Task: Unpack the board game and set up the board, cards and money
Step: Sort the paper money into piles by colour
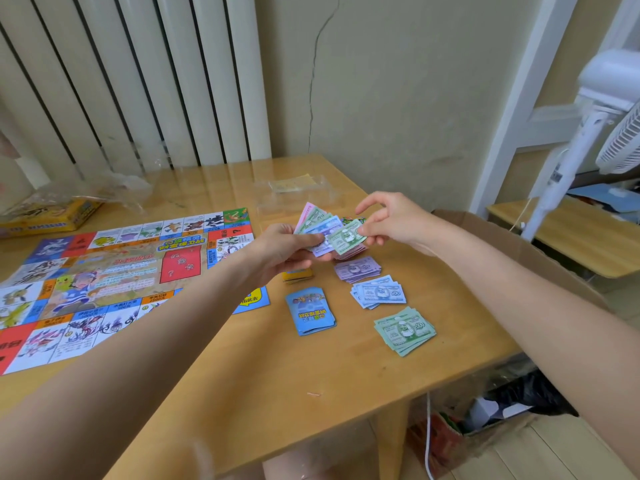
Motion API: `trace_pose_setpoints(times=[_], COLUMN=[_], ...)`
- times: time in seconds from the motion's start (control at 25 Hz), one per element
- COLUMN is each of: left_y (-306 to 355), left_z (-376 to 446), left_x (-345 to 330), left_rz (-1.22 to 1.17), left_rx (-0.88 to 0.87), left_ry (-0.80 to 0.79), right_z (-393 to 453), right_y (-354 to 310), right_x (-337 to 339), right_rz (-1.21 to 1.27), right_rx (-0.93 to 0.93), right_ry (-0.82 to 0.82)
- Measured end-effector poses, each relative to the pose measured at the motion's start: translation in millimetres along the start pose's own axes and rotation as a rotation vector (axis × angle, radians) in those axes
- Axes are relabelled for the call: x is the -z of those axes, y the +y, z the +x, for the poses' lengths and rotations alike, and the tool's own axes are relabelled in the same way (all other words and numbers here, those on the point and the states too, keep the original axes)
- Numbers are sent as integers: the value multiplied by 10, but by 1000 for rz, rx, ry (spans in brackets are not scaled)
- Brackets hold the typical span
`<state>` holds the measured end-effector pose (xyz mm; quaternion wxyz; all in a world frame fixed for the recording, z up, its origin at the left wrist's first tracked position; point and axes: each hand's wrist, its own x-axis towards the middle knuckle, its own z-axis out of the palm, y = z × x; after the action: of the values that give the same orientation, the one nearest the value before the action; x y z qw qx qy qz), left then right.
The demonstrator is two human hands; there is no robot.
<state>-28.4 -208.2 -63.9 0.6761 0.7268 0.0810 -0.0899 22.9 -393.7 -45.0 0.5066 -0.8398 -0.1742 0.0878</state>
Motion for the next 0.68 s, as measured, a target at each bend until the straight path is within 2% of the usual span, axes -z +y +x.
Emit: trace_pose_setpoints(times=[0.12, 0.24, 0.32, 0.44, 0.56, 0.68], left_y=[-21, -32, -13, 23, 48, 50], left_z=[43, 66, 58, 38, 18, 11], left_x=[67, 89, 60, -25, -130, -135], left_rz=[-14, -48, -76, -92, -83, -123], left_rx=[20, 25, 13, -23, -78, -85], left_ry=[111, 156, 144, 122, 96, 104], right_z=[23, 37, 15, -50, -66, -60], right_y=[15, 35, 24, -41, -89, -65], right_x=[61, 90, 61, -29, -46, -5], right_rz=[-59, -267, -293, -118, -158, -236], right_rx=[11, 13, 17, 29, 52, -49], right_ry=[77, 197, 162, 35, 34, 60])
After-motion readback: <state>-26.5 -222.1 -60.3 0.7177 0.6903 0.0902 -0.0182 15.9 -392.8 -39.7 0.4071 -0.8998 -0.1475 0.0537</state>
